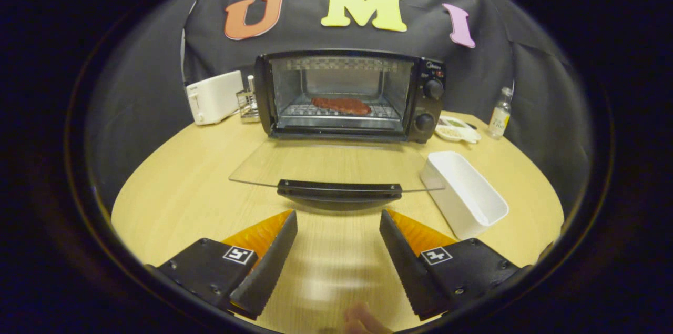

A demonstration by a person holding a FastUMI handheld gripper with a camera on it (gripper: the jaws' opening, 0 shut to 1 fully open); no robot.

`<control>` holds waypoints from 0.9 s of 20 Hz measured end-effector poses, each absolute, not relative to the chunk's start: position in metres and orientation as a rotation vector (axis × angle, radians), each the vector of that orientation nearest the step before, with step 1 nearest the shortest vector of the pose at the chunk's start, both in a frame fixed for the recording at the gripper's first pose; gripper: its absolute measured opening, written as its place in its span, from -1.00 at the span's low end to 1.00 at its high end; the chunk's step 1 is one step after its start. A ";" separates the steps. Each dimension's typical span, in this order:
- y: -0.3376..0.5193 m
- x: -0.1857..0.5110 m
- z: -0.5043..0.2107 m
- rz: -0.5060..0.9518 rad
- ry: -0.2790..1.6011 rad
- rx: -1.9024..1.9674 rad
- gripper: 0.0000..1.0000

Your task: Open the toaster oven, put the food inside, and close the toaster oven door.

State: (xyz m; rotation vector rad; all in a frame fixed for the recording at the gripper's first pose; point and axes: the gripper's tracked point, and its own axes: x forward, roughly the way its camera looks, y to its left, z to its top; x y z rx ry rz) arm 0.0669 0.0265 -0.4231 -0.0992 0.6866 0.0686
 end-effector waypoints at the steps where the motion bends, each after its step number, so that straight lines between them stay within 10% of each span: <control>1: 0.024 0.072 -0.424 0.059 0.689 -0.099 1.00; 18: 0.026 0.093 -0.417 0.032 0.719 -0.013 0.99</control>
